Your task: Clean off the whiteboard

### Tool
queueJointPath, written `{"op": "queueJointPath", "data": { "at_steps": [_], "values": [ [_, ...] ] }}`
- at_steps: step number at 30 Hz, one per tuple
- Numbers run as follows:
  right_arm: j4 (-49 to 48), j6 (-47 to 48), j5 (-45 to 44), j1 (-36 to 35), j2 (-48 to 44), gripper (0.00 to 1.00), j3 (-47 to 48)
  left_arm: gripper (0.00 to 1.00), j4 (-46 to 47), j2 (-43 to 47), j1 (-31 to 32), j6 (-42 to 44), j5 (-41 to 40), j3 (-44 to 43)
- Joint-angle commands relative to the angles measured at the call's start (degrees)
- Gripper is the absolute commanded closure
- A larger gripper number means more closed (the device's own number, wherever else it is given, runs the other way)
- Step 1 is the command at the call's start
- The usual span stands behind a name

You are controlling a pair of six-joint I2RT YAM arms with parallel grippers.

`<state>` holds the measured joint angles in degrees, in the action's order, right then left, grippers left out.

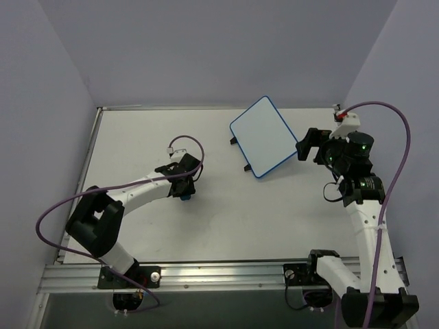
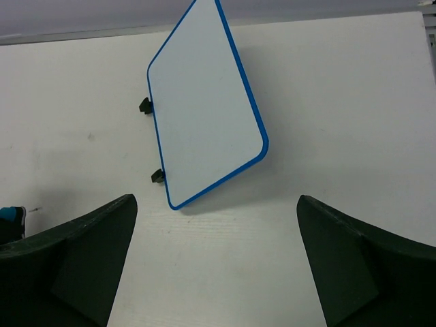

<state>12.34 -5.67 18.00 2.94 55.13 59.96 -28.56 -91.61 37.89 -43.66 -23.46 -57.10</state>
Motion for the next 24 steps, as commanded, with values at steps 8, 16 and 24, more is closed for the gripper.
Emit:
{"op": "queueJointPath", "data": {
  "at_steps": [8,16,24],
  "values": [
    [0.93,-3.82,-8.68,-0.3,-8.91,0.0,-1.87,0.16,-2.63,-0.85,1.31,-0.64,-2.18,-2.13],
    [4.96,-3.64,-18.4,-1.44,-9.34,0.0,0.85,0.06,-16.61,17.68,3.6,0.85,-13.53,-10.29],
    [7.43,-8.74,-31.62,-7.07,-12.5,0.0,2.53,0.06,-29.89,33.22,2.02,12.71,-23.46,-22.7]
  ]
}}
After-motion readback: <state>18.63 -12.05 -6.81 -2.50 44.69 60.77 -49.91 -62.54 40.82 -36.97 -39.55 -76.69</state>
